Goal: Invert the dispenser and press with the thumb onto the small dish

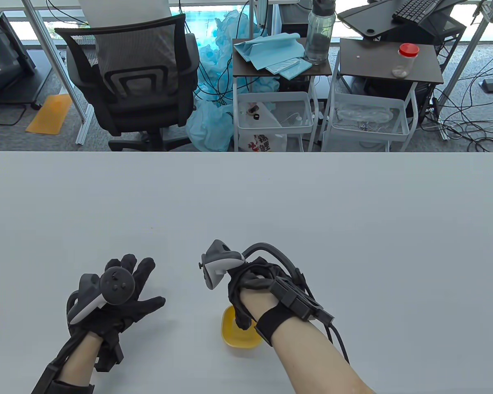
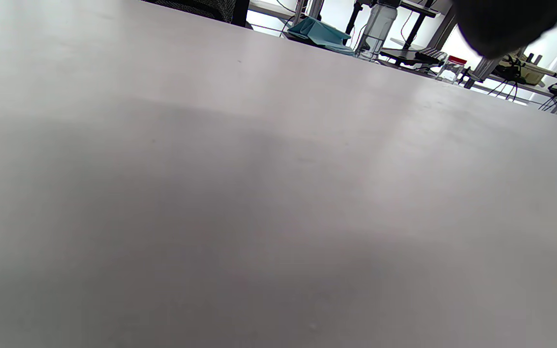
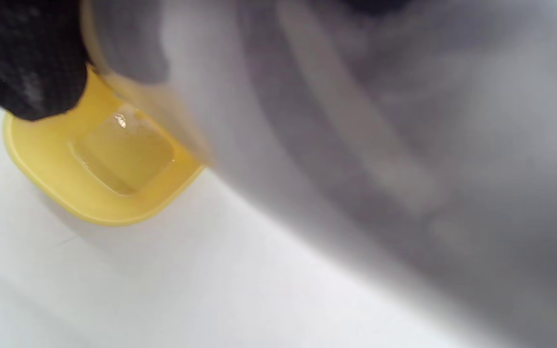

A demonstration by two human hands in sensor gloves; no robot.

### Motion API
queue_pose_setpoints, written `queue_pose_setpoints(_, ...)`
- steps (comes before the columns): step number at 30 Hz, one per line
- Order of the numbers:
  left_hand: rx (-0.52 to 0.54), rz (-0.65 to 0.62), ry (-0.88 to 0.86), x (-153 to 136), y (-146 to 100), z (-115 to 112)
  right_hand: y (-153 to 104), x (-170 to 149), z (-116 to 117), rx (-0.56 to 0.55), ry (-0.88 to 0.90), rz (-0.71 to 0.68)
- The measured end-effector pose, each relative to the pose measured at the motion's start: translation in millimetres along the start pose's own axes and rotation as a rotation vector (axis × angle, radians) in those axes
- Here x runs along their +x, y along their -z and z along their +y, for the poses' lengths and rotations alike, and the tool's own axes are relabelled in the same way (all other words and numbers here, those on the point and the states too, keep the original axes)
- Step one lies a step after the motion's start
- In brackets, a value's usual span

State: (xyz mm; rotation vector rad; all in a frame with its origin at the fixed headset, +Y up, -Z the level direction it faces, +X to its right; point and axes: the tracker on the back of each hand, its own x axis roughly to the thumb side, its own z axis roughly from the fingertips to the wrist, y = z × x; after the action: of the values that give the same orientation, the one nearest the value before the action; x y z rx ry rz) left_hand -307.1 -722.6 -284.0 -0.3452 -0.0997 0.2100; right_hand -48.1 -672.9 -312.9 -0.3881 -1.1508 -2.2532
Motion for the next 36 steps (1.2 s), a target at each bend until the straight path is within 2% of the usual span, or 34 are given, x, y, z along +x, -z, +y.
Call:
queue_pose_setpoints(8, 0.001, -0.008, 0.001, 0, 0, 0, 9, 16, -6, 0.002, -0.033, -0.057)
queue_pose_setpoints(12, 0.002, -0.009, 0.002, 0, 0, -1, 10, 13, -6, -0.013, -0.032, -0.060)
queue_pose_setpoints(14, 0.003, -0.009, 0.004, 0, 0, -1, 7, 6, -5, -0.028, 0.032, -0.088)
queue_pose_setpoints(18, 0.003, -0.006, -0.004, -1, 0, 0, -14, -21, -1, -0.218, 0.242, -0.205)
queue_pose_setpoints(23, 0.001, -0.006, -0.001, 0, 0, -1, -48, -70, 19, -0.608, 0.650, -0.386)
queue_pose_setpoints(24, 0.002, -0.004, -0.001, 0, 0, -1, -54, -81, 28, -0.716, 0.750, -0.431)
queue_pose_setpoints(26, 0.003, -0.004, 0.004, 0, 0, -1, -60, -96, 44, -0.866, 0.914, -0.486)
queue_pose_setpoints(30, -0.009, -0.023, 0.007, 5, -2, -3, -64, -118, 82, -1.132, 1.200, -0.586)
queue_pose_setpoints(32, -0.009, -0.027, 0.019, 8, -2, -4, -61, -124, 101, -1.290, 1.283, -0.631)
queue_pose_setpoints(36, -0.010, -0.031, 0.046, 12, -3, -6, -49, -126, 132, -1.499, 1.425, -0.683)
